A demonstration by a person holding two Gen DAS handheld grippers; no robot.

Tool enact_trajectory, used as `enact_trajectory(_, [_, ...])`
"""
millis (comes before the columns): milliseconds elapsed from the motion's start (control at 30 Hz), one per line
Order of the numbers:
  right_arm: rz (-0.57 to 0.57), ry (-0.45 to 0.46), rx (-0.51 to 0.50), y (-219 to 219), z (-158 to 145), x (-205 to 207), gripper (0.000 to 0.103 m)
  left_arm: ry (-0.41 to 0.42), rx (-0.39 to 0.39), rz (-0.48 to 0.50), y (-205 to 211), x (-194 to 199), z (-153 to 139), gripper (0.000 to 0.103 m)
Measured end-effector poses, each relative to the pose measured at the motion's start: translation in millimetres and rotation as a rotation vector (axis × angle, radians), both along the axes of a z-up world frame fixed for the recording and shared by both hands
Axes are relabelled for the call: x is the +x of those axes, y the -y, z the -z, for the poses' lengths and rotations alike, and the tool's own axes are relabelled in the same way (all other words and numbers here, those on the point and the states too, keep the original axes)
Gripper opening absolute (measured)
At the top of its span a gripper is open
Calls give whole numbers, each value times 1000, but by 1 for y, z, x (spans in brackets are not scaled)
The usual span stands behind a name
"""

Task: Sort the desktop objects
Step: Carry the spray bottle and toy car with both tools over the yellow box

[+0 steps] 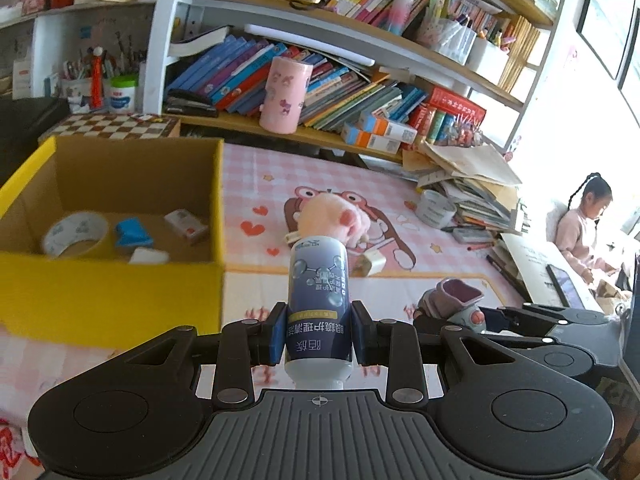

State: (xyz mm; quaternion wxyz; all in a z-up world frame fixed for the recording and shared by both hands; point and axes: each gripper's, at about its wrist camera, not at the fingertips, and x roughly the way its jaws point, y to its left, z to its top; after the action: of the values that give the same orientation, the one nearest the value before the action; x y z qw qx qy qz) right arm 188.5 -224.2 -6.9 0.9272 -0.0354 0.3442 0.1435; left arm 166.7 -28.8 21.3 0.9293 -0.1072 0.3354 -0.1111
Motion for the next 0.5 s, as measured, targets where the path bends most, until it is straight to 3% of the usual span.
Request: enact_trajectory(500, [-11,1,-46,-50,2,-84,39,-26,-30,28,-51,-67,7,31])
